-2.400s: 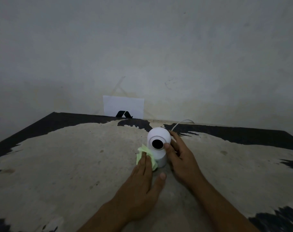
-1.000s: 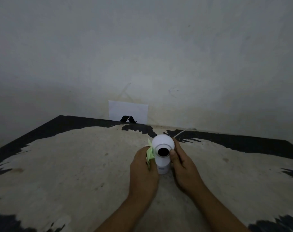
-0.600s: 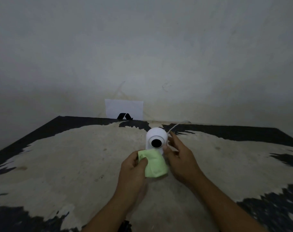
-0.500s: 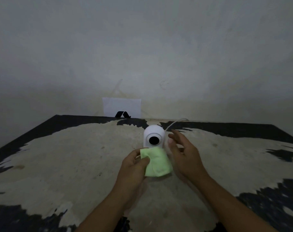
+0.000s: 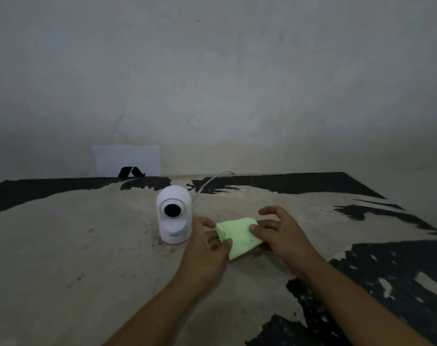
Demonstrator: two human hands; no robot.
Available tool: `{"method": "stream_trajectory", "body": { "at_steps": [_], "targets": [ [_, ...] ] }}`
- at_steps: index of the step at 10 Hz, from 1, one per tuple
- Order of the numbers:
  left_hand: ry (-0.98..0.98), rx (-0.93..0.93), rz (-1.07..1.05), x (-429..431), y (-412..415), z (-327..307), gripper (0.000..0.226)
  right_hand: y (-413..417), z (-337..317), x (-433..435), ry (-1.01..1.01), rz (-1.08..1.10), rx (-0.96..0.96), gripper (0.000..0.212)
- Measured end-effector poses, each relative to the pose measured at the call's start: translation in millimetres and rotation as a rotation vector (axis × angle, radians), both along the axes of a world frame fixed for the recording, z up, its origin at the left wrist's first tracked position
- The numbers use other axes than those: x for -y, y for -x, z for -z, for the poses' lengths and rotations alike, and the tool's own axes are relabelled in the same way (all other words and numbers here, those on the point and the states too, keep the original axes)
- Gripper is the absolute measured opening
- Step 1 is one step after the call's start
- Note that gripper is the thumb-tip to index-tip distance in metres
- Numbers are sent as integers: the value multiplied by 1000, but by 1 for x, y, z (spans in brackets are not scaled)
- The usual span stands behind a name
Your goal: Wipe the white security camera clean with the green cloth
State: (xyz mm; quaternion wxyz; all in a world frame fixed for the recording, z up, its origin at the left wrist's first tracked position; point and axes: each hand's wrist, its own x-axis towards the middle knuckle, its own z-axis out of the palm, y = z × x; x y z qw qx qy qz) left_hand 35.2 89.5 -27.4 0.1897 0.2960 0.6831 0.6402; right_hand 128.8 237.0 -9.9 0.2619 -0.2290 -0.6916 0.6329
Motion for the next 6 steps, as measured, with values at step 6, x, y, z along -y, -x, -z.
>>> {"method": "stream_trajectory", "body": {
  "at_steps": [6],
  "targets": [
    [218,-772,-77,-18,-1,23,44,13,32,8,-826,207,405,43]
  ]
}}
